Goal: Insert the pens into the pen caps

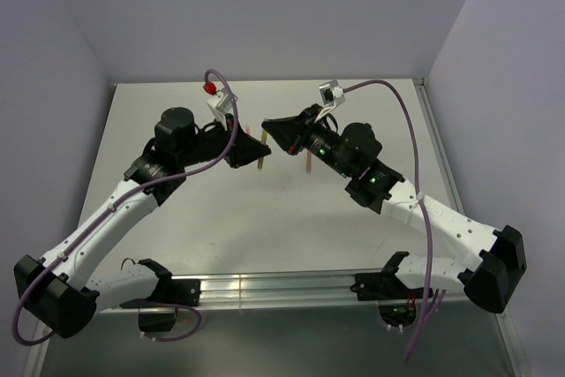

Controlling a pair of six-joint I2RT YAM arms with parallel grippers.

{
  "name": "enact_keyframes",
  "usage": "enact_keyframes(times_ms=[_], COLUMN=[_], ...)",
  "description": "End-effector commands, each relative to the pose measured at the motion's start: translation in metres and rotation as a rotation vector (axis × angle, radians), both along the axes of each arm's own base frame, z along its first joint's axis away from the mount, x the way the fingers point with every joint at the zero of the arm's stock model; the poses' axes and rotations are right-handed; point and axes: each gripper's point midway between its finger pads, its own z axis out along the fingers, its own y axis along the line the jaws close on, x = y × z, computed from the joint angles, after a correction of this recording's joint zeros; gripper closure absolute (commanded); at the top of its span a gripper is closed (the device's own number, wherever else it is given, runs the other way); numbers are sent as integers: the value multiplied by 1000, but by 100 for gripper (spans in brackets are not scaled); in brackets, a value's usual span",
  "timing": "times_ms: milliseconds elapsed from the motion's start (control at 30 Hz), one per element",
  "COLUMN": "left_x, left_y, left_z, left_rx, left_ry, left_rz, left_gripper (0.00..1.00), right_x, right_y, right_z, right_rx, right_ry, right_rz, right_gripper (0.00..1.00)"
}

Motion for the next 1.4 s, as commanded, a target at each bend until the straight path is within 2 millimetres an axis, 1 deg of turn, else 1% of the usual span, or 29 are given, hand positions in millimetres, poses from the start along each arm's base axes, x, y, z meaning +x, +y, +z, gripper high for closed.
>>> enact_keyframes(times_ms=[0,300,467,500,633,667,733,933,1000,1100,1133,1200,1233,1300,1333,1367], left_x=[46,50,53,53,54,55,56,56,54,49,48,43,41,36,34,32], left_y=[24,29,34,34,37,38,40,44,39,33,31,27,25,21,20,21], left_z=[111,121,126,127,130,131,133,136,133,124,122,116,115,109,108,107], left_rx=[-177,-164,-155,-155,-158,-156,-159,-160,-158,-156,-157,-160,-162,-164,-166,-169], left_ry=[-331,-370,-394,-397,-407,-408,-414,-423,-419,-399,-393,-381,-378,-363,-361,-361], left_rz=[246,272,301,303,317,321,329,337,305,259,246,206,187,157,146,143], left_gripper=[99,100,100,100,99,100,100,100,100,100,100,100,100,100,99,98], right_x=[-69,-80,-85,-86,-89,-91,-93,-92,-89,-80,-74,-69,-65,-58,-54,-51], right_y=[28,32,29,28,27,26,25,23,22,21,21,22,23,23,24,24], right_z=[-70,-95,-99,-103,-104,-109,-112,-116,-113,-102,-91,-85,-71,-65,-52,-48], right_rx=[-213,-289,-304,-314,-318,-333,-341,-353,-347,-338,-321,-315,-297,-291,-273,-262], right_ry=[153,189,193,202,200,211,219,229,229,229,218,236,226,245,237,243], right_rz=[303,328,331,333,338,342,342,330,311,256,229,204,189,150,139,123], right_gripper=[100,100,100,100,100,100,100,100,100,100,100,100,100,100,100,100])
